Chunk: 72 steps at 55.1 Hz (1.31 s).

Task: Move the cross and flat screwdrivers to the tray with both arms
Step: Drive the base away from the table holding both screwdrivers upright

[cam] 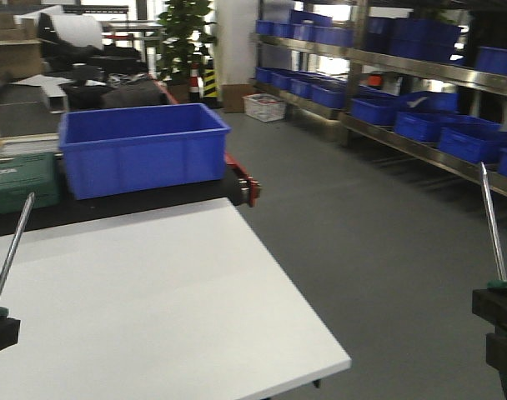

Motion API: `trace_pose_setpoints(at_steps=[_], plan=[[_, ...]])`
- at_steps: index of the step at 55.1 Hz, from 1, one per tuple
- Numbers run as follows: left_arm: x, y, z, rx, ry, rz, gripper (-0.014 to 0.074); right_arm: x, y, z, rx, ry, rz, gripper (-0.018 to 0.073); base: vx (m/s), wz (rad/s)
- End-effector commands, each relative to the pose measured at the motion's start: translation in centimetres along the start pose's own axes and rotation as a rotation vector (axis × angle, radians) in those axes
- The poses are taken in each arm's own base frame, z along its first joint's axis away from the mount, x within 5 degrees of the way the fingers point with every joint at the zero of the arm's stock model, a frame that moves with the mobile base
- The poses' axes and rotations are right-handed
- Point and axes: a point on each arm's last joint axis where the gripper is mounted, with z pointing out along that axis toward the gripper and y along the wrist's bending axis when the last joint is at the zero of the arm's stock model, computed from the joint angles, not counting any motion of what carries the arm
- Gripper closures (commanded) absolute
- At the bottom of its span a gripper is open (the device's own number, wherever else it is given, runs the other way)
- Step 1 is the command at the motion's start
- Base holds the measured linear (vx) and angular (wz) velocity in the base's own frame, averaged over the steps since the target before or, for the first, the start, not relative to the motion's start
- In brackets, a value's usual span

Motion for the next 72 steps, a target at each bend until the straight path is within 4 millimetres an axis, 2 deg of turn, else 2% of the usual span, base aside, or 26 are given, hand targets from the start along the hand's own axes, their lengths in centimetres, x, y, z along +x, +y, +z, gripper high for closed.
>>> trace_pose_setpoints(at_steps=[1, 42, 72], plan=[[-1.58, -0.12, -0.72, -0.006, -0.104, -0.011, 0.0596, -1.79, -0.09, -0.79, 0.016, -0.127, -0.004, 0.0567, -0.17, -0.81], [-1.55, -0.13, -0.72, -0.005, -0.101, -0.011, 0.0596, -1.79, -0.1, -0.79, 0.016, -0.127, -0.004, 0.0567, -0.06, -0.82], [-1.55, -0.13, -0.72, -0.005, -0.101, -0.011, 0.0596, -1.79, -0.1, -0.79, 0.016, -0.127, -0.004, 0.0567, 0.14, -0.57]])
